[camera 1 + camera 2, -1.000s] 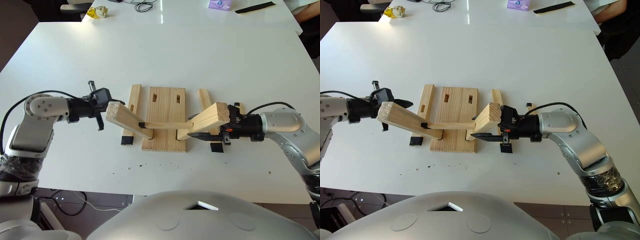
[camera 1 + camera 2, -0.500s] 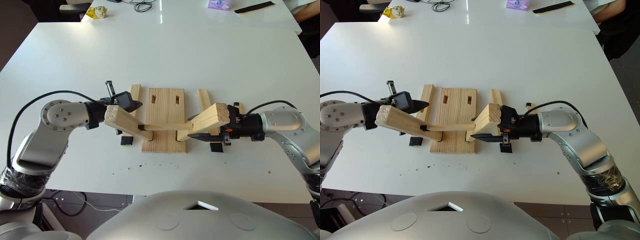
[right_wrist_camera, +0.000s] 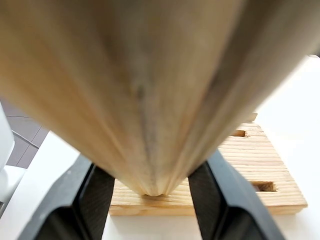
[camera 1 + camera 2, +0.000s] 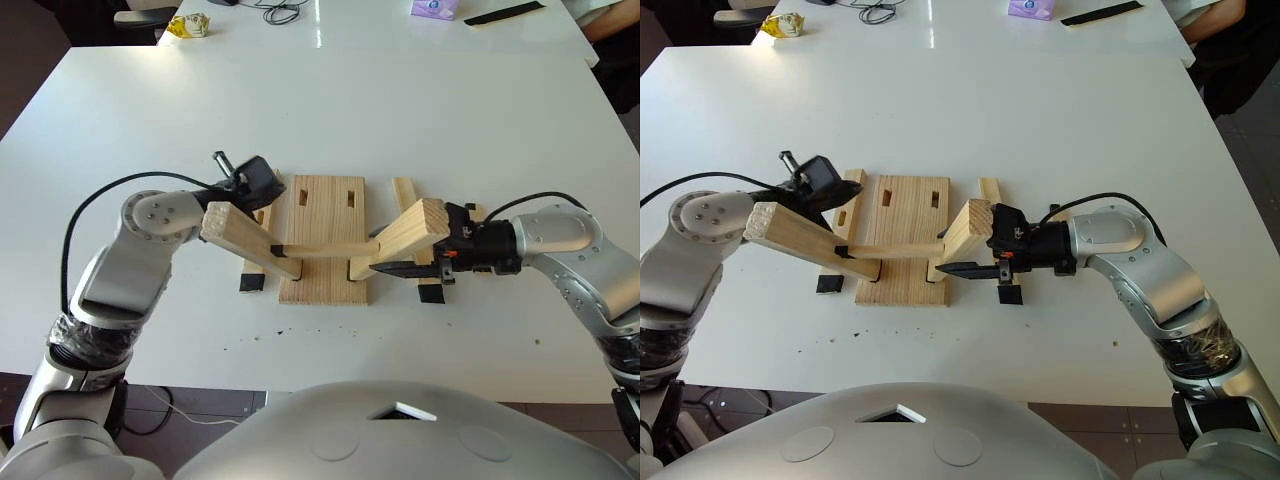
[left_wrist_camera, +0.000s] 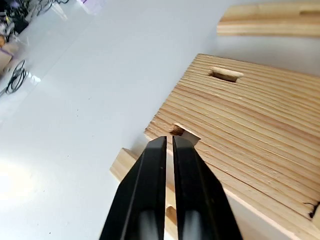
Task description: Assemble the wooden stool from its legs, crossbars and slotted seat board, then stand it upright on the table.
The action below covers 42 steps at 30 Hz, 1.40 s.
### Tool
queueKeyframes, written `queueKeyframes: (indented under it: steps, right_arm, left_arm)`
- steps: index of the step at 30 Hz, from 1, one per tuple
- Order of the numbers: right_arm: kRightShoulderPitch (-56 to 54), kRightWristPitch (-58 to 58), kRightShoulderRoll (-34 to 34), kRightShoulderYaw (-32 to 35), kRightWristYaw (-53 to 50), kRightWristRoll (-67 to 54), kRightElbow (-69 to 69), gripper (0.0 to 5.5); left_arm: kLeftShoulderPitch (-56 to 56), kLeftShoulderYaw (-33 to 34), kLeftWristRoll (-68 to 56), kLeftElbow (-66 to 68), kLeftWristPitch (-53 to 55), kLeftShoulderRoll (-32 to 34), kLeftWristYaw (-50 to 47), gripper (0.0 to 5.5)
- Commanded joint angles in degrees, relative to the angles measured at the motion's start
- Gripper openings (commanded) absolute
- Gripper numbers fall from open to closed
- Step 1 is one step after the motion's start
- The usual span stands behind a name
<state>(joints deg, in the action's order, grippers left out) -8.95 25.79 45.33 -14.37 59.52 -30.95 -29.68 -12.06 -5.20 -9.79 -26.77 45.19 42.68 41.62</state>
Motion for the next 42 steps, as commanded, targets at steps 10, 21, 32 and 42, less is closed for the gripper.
queueKeyframes:
  steps: [10, 21, 32, 42]
  right_arm:
    - [5.5, 1.2, 3.4, 2.6, 0.6, 1.2, -0.1, 2.04]
    - [6.4, 0.8, 3.6, 3.4, 0.7, 1.6, -0.1, 2.04]
    - [4.5, -0.9, 3.7, 2.4, 2.8, 2.6, 2.5, 2.04]
    - [3.9, -1.7, 4.3, 2.3, 4.2, 2.8, 3.5, 2.04]
  left_arm:
    - [9.2, 18.8, -21.0, 7.8, -1.6, 7.6, 20.1, 1.17]
    - [21.1, 25.5, -35.2, -0.9, 7.5, 11.8, 26.0, 0.16]
    - [19.5, 22.1, -34.0, 2.2, 2.2, 11.6, 26.1, 0.56]
    - [19.2, 25.0, -41.3, 8.8, 6.2, 18.2, 37.5, 1.22]
